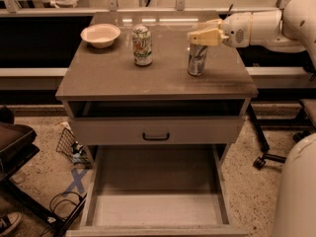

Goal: Pick redbull can from middle drawer and place on counter

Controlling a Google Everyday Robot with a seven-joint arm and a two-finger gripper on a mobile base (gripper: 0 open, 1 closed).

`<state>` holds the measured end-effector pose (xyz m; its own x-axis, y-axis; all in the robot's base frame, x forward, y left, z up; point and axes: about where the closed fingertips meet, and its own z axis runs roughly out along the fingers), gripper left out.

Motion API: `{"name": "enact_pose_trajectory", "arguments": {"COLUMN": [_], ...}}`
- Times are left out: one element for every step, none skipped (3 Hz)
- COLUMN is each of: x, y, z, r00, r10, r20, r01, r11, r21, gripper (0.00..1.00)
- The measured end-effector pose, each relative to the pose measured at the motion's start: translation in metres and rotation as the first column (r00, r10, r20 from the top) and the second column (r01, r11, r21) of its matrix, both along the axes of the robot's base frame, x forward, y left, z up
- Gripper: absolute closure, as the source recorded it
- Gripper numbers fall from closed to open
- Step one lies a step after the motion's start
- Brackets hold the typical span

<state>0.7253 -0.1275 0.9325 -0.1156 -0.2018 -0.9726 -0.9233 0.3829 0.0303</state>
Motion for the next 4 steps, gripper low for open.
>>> {"name": "enact_pose_trajectory", "arguments": {"x": [0.0007, 0.0011, 0.0013, 0.0013], "y": [0.0032, 0.0064, 0.0078, 0.0079], "z": [-0.0024, -0.0033, -0.0034, -0.0034], "r00": [1.0, 1.0, 0.9999, 0.9999], "r10": [0.004, 0.009, 0.011, 0.011], "r20": [-0.002, -0.003, -0.004, -0.004], "r01": [-0.004, -0.009, -0.011, -0.011], "r11": [1.0, 1.0, 1.0, 1.0], "r21": [-0.001, 0.0, 0.0, 0.0], "gripper": [0.87, 0.62, 0.4, 0.17]}}
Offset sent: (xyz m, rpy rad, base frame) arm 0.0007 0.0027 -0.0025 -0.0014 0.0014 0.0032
